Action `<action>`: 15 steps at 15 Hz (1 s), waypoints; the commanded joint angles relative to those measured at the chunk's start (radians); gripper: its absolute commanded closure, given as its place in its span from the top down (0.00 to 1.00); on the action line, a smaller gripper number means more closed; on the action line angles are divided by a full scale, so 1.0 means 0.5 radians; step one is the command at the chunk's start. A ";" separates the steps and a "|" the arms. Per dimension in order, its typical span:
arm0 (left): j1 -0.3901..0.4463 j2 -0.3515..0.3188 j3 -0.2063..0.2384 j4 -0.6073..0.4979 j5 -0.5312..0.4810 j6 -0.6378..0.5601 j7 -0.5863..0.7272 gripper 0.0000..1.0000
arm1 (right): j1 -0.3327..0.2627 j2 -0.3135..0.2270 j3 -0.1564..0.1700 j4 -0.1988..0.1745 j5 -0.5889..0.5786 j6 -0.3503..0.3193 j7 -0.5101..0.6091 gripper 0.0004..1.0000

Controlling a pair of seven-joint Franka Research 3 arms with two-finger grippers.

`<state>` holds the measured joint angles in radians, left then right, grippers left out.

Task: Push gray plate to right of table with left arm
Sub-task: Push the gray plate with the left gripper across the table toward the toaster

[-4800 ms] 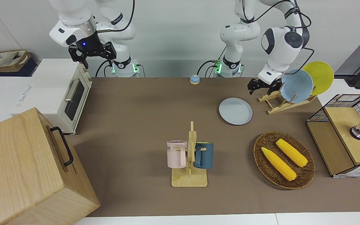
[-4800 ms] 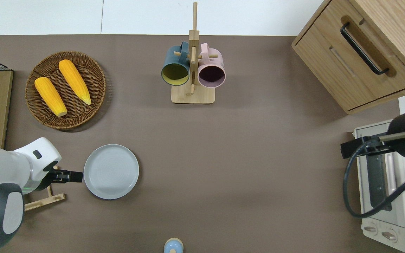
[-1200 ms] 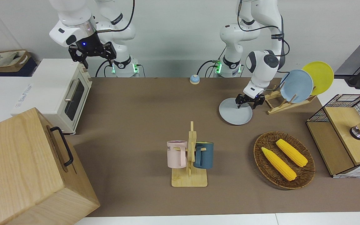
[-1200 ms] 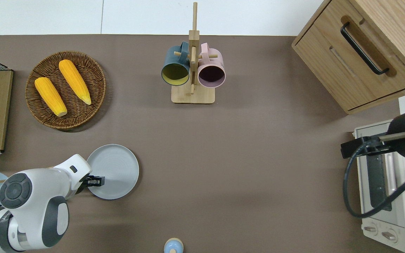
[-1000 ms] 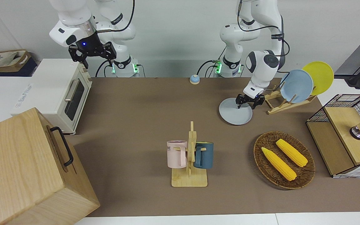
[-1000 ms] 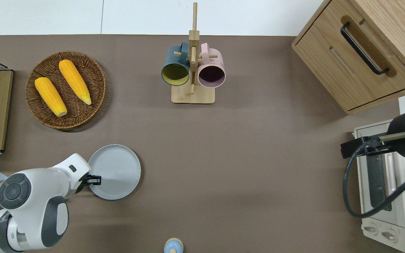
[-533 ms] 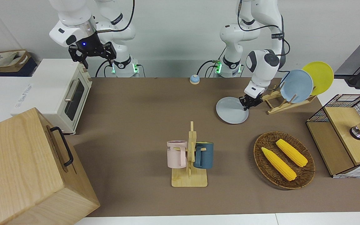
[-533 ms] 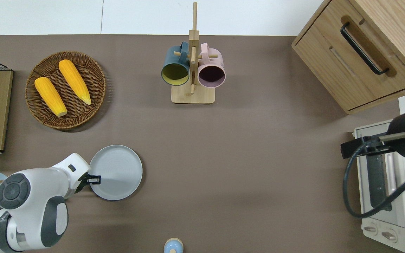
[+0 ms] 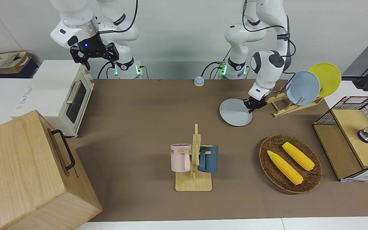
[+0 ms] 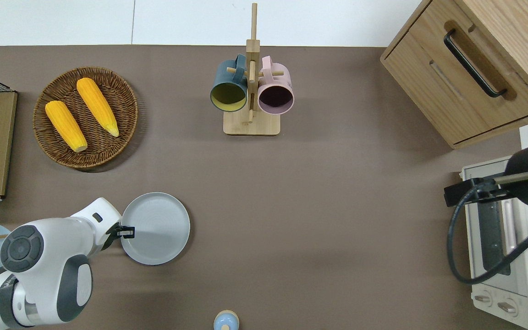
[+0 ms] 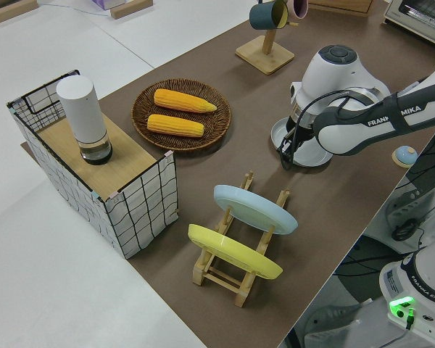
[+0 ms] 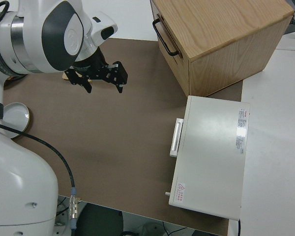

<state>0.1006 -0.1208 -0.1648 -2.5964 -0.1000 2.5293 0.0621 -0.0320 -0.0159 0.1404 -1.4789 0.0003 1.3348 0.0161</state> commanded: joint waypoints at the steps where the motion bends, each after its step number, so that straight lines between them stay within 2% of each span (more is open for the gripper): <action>1: -0.032 0.054 0.008 -0.014 -0.002 0.034 -0.026 0.00 | -0.037 -0.005 0.032 0.019 0.009 -0.031 0.023 0.98; 10: -0.250 0.079 0.008 0.020 -0.002 0.028 -0.323 0.00 | -0.037 -0.005 0.032 0.019 0.009 -0.031 0.026 0.98; 15: -0.440 0.079 -0.002 0.039 -0.002 0.022 -0.596 0.00 | -0.040 -0.005 0.032 0.019 0.009 -0.031 0.023 0.98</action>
<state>-0.0541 -0.1164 -0.1666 -2.5892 -0.1000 2.5294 -0.1484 -0.0320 -0.0159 0.1404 -1.4789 0.0003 1.3348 0.0161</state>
